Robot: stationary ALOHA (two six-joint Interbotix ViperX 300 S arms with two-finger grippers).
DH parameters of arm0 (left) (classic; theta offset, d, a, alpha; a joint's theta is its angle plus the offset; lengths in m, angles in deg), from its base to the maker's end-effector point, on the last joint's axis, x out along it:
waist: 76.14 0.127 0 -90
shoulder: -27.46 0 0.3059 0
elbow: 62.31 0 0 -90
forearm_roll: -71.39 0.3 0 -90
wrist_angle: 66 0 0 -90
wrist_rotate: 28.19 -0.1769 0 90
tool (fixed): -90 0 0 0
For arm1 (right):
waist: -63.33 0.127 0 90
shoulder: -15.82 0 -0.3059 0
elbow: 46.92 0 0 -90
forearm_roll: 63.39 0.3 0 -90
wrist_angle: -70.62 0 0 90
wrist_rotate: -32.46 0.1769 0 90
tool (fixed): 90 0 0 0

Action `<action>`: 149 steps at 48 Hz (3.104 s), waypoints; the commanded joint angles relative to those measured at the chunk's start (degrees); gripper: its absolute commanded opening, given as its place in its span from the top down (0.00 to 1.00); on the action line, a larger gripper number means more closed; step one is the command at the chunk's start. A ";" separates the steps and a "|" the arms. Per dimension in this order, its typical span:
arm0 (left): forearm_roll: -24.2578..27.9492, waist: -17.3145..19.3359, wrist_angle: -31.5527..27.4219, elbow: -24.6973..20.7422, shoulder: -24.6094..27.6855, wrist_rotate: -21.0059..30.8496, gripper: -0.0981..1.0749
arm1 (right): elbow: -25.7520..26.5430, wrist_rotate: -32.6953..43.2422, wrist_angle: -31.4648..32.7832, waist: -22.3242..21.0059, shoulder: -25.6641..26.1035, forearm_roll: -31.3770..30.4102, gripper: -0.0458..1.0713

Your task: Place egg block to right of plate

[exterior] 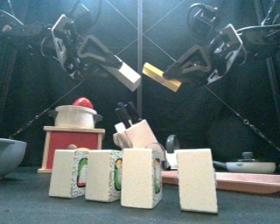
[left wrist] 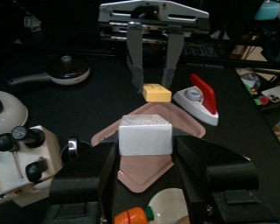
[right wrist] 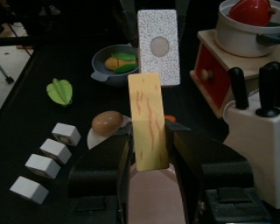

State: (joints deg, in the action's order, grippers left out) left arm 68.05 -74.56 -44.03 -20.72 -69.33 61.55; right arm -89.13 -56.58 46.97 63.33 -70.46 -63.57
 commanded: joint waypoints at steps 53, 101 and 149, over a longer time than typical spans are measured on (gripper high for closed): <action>0.00 0.79 0.62 0.00 -0.97 0.00 0.45 | -6.50 0.18 15.64 -6.42 2.72 17.49 0.45; -0.26 0.79 0.44 0.53 -0.97 0.00 0.45 | -12.30 0.26 16.35 -16.44 8.17 41.04 0.45; -0.62 1.32 0.44 0.79 -0.97 0.00 0.45 | -10.63 0.26 12.74 -18.63 6.33 48.78 0.45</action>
State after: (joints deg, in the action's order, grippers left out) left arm 67.61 -73.41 -44.03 -19.31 -69.77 61.55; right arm -100.91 -56.14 60.60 45.40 -64.05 -15.32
